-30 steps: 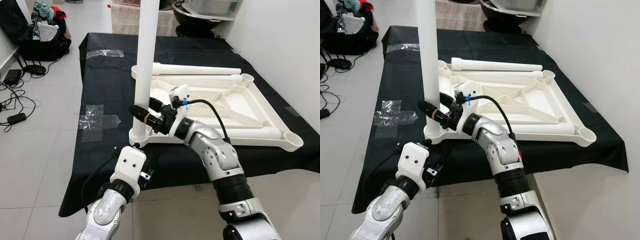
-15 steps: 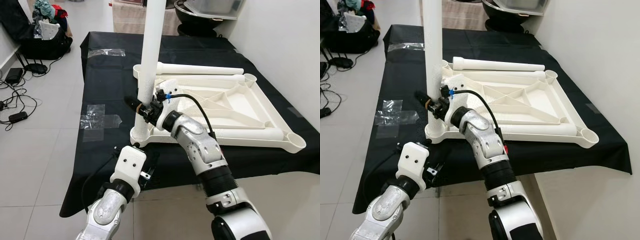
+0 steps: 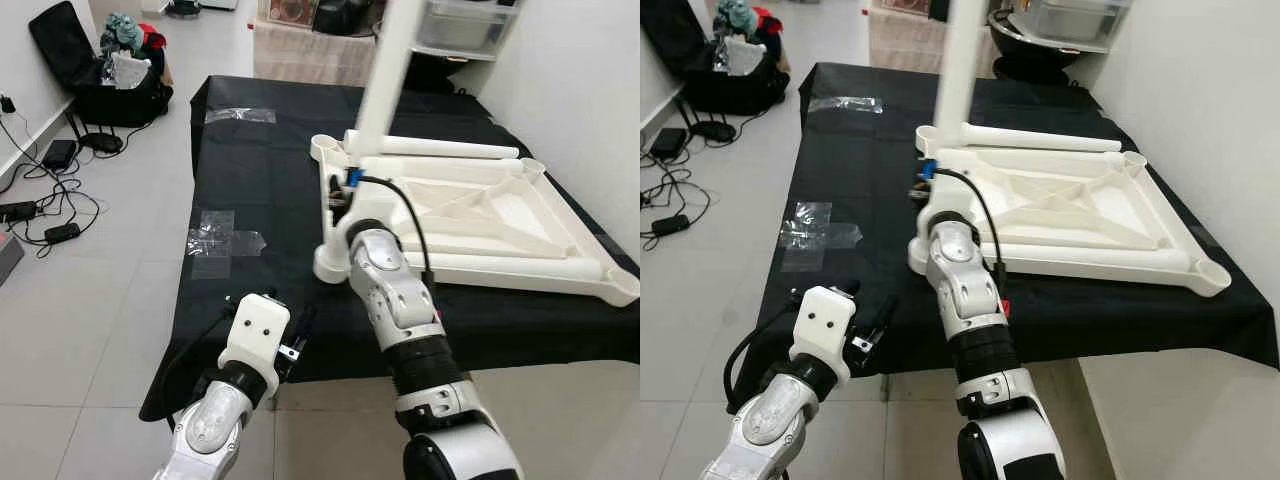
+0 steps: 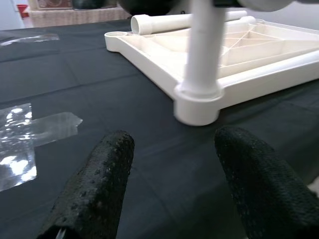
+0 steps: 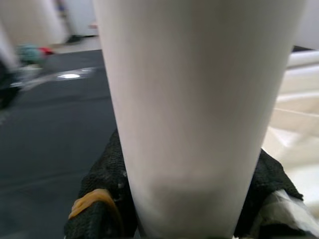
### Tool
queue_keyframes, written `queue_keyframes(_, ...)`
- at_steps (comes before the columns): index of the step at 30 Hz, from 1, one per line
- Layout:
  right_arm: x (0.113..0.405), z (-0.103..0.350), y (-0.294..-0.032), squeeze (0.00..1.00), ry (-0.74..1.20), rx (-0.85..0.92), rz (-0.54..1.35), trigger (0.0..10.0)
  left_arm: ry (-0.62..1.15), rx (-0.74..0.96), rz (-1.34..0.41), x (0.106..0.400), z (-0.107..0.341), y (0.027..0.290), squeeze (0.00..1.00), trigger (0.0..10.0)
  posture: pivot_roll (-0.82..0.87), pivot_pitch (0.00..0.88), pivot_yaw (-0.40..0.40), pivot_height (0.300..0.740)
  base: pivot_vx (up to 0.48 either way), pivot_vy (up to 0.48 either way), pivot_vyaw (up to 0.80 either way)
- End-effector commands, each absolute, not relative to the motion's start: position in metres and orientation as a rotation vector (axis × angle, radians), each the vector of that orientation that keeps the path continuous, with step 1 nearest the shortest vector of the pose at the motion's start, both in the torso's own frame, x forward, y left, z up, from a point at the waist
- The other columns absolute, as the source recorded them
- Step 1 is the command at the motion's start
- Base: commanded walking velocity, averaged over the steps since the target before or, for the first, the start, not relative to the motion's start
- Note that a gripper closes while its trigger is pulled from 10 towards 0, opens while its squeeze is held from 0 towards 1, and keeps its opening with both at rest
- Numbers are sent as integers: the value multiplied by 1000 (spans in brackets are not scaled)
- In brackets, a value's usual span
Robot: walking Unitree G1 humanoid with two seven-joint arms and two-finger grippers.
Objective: Building children table
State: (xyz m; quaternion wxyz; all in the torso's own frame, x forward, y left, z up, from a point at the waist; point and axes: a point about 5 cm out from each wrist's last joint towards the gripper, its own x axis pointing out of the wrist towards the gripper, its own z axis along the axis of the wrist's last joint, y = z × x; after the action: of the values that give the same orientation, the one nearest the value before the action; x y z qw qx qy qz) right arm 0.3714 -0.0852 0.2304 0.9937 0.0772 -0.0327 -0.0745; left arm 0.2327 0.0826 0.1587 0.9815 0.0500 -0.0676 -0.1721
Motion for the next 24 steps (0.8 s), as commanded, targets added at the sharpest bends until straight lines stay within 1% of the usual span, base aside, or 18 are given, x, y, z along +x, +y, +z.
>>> queue_keyframes(1, 367, 211, -97, 0, 22, 189, -268, 0, -126, 94, -356, 232, 156, 80, 0, 10000, 66, 153, -149, 740, 0, 0, 0)
queue_keyframes(5, 365, 210, -92, 0, 42, 217, -283, 0, -126, 94, -357, 232, 157, 79, 0, 10000, 67, 153, -150, 740, 0, 0, 0)
queue_keyframes(6, 364, 211, -87, 0, 38, 226, -281, 1647, -126, 94, -356, 232, 156, 79, 0, 10000, 68, 151, -149, 740, 0, 0, 0)
queue_keyframes(8, 364, 211, -86, 0, 33, 226, -278, 1647, -125, 93, -356, 232, 156, 79, 0, 10000, 68, 151, -149, 740, 0, 0, 0)
queue_keyframes(9, 363, 212, -83, 0, 30, 235, -272, 10000, -125, 94, -356, 232, 156, 79, 0, 10000, 68, 152, -150, 740, 0, 0, 0)
queue_keyframes(11, 363, 214, -82, 0, 22, 234, -265, 10000, -126, 94, -356, 232, 156, 79, 0, 10000, 68, 152, -150, 740, 0, 0, 0)
queue_keyframes(12, 363, 218, -79, 663, -6, 239, -241, 10000, -126, 93, -356, 232, 156, 79, 0, 10000, 68, 152, -150, 740, 0, 0, 0)
queue_keyframes(13, 362, 222, -77, 1000, -44, 238, -213, 10000, -126, 93, -356, 232, 156, 79, 0, 10000, 68, 152, -150, 740, 0, 0, 0)
queue_keyframes(18, 360, 228, -78, 1000, -97, 227, -186, 10000, -126, 93, -357, 232, 156, 79, 0, 10000, 64, 149, -149, 740, 0, 0, 0)
queue_keyframes(23, 352, 225, -88, 1000, -137, 200, -154, 10000, -125, 92, -355, 233, 156, 79, 0, 10000, 61, 149, -148, 740, 0, 0, 0)
queue_keyframes(24, 348, 222, -91, 0, -150, 189, -109, 10000, -125, 91, -355, 233, 156, 79, 0, 10000, 59, 147, -146, 740, 0, 0, 0)
